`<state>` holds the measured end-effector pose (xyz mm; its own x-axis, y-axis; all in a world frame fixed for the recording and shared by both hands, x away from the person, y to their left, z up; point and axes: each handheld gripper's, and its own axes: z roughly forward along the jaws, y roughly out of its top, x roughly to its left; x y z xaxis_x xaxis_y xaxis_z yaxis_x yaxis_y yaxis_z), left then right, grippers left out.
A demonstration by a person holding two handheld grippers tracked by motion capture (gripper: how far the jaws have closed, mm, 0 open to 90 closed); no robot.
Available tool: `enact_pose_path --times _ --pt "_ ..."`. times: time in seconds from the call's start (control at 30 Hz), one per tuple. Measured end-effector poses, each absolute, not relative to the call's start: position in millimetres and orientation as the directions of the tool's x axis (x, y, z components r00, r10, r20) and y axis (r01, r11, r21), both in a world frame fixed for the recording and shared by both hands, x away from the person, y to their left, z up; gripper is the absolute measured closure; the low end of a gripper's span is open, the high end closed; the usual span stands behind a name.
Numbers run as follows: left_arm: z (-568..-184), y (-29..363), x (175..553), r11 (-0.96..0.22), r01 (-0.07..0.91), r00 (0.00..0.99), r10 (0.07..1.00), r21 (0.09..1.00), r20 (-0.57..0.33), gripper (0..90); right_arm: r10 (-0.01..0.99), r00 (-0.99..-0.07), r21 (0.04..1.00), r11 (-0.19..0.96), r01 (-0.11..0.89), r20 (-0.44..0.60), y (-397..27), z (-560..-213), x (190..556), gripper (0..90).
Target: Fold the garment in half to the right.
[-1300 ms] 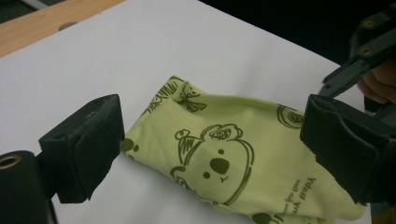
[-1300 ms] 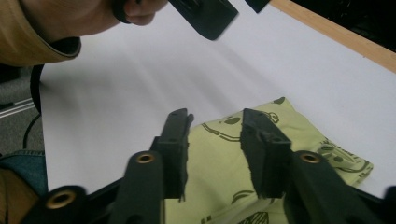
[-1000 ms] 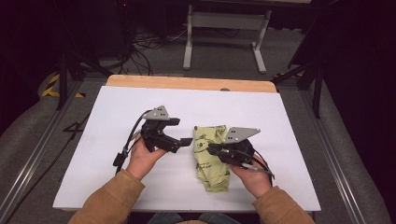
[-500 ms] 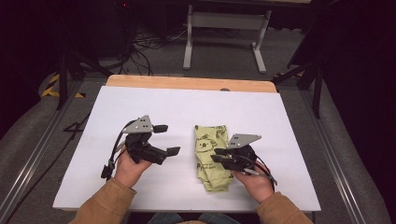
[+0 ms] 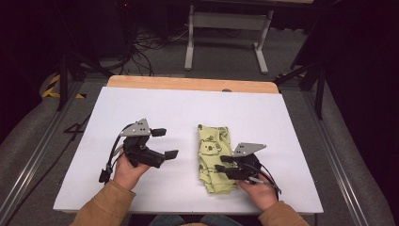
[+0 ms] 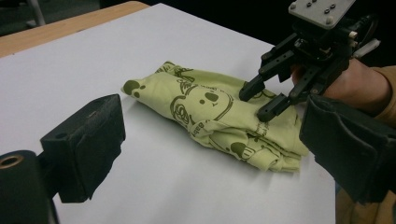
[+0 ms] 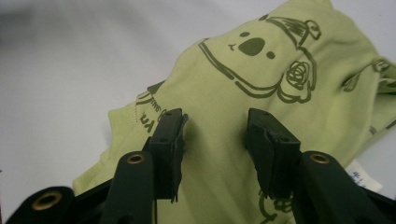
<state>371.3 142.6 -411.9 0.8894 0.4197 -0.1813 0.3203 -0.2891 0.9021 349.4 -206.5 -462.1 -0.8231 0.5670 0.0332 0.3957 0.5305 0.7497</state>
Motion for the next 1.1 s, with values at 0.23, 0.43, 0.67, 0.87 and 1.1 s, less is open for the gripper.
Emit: enact_pose_path --times 0.23,0.43,0.67,0.87,1.1 --pt "-414.4 141.1 372.5 -0.282 0.328 0.89 0.412 0.901 -0.195 7.8 0.559 -0.826 0.749 0.514 0.419 0.078 -196.5 -471.3 351.7 57.0" --pt "-414.9 141.5 373.0 -0.28 0.329 0.89 0.41 0.902 -0.197 7.8 0.561 -0.822 0.751 0.5 0.431 0.098 -194.1 -474.4 354.8 54.0" --pt "-415.7 145.1 371.9 -0.266 0.328 0.888 0.415 0.907 -0.199 6.0 0.578 -0.813 0.734 0.521 0.436 0.072 -196.3 -463.2 354.5 42.8" --pt "-419.4 156.1 369.4 -0.26 0.32 0.881 0.434 0.911 -0.186 5.2 0.581 -0.813 0.776 0.494 0.392 0.041 -205.6 -435.9 362.9 45.6" --pt "-423.1 174.4 360.5 -0.237 0.326 0.862 0.473 0.915 -0.184 5.1 0.605 -0.796 0.794 0.487 0.364 -0.006 -210.6 -414.1 387.7 53.6"
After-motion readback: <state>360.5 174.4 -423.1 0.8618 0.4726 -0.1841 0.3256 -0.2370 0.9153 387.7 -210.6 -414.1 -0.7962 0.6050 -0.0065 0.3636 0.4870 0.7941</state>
